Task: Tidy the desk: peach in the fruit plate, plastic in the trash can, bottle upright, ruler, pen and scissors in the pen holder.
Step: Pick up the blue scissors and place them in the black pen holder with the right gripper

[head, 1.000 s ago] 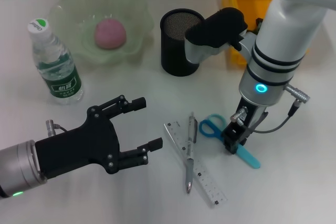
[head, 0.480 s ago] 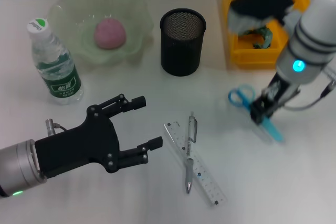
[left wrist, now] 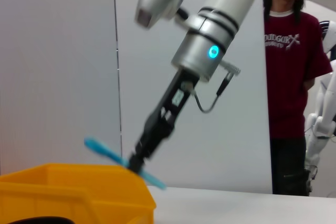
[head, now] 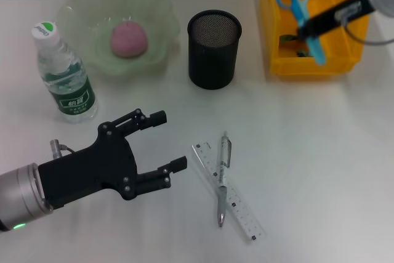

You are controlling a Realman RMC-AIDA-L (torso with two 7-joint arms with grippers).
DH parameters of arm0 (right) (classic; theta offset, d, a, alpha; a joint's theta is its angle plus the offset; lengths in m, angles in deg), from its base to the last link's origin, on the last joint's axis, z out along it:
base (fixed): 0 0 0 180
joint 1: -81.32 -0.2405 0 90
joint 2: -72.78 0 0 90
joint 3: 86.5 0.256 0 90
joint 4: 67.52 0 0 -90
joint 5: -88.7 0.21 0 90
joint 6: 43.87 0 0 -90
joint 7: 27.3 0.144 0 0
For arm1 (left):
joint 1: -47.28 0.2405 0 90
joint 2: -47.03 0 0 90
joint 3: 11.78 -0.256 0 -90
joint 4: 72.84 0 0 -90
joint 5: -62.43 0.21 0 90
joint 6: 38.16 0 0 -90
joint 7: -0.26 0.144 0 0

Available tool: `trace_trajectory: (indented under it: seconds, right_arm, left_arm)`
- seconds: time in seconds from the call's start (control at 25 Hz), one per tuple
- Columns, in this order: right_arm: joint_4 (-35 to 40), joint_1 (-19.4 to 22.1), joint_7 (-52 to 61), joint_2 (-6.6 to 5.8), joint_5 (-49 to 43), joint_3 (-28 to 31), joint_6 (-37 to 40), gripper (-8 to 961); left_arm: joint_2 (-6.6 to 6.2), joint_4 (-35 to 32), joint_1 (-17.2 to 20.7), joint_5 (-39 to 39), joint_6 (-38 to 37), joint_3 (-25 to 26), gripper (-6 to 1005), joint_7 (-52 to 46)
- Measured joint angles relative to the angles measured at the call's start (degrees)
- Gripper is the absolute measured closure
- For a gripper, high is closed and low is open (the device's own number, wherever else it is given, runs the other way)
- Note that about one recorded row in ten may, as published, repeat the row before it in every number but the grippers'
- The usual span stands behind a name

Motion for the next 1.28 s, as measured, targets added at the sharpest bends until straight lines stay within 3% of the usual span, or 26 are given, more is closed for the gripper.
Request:
trace_trajectory:
  seconds: [0.2,0.64,1.0,1.28]
  right_arm:
    - [3.49,5.84,-4.03,0.20,5.08,-1.33,-12.78,741]
    - [-4.14,13.10,-29.30,0.15,31.69,-1.35,-33.61,735]
    - [-18.01,11.59,-64.13,0.14,61.74,-1.39,-38.82,731]
    - [-38.62,5.12,-92.67,0.16,88.60,-1.27,-35.23,727]
  left_arm:
    - [0.00,0.76,-0.50,-0.07,-0.24,0.90,197,-0.89]
    - [-0.08,0.81,-0.54,-0.06,0.44,1.18,197,-1.71]
    - [0.00,0.90,-0.22,-0.04,0.53,0.90,197,-1.74]
    - [0.00,1.18,-0.17,0.21,0.52,0.73,197,-1.49]
